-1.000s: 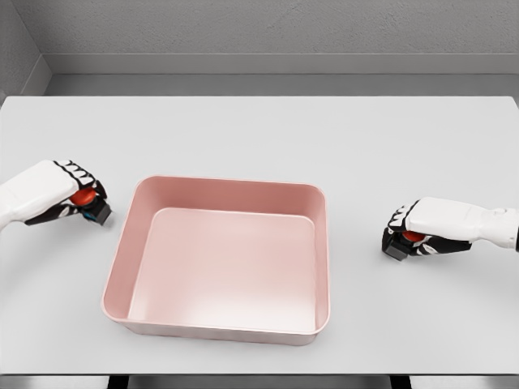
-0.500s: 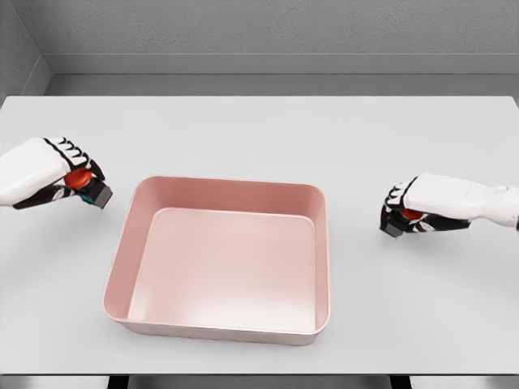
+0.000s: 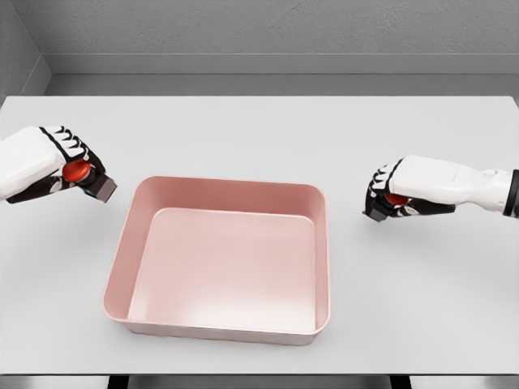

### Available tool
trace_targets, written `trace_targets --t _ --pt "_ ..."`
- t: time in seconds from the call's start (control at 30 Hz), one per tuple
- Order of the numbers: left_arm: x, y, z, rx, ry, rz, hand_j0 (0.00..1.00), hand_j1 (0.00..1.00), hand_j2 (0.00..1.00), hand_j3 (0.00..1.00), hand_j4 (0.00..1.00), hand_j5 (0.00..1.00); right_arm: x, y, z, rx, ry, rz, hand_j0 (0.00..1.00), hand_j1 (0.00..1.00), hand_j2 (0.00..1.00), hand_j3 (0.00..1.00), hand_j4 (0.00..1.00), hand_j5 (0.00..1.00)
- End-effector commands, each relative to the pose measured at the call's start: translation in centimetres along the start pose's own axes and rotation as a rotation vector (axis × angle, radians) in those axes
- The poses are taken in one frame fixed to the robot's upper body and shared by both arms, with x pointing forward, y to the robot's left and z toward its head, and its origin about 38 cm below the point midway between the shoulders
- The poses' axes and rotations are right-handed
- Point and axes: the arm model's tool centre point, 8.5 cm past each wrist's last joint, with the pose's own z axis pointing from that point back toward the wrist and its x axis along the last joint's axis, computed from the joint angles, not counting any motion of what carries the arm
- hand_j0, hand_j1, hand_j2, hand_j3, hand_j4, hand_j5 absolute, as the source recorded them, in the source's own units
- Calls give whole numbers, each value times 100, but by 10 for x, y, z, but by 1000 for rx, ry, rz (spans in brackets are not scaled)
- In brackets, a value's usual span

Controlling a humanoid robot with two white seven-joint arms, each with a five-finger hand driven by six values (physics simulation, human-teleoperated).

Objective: Put the industrial switch in the basket with both arms

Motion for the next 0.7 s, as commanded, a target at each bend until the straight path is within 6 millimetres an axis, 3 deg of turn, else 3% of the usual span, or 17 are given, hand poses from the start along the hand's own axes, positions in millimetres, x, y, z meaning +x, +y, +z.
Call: trace_targets --t 0.0,0.67 --pt "4 4 -2 15 -16 6 48 48 48 48 48 48 1 -2 -1 -7 -5 -3 46 46 46 46 46 46" --pt "10 10 -9 60 -41 30 48 48 48 48 48 48 16 -43 -18 -85 -69 82 46 46 46 46 46 46"
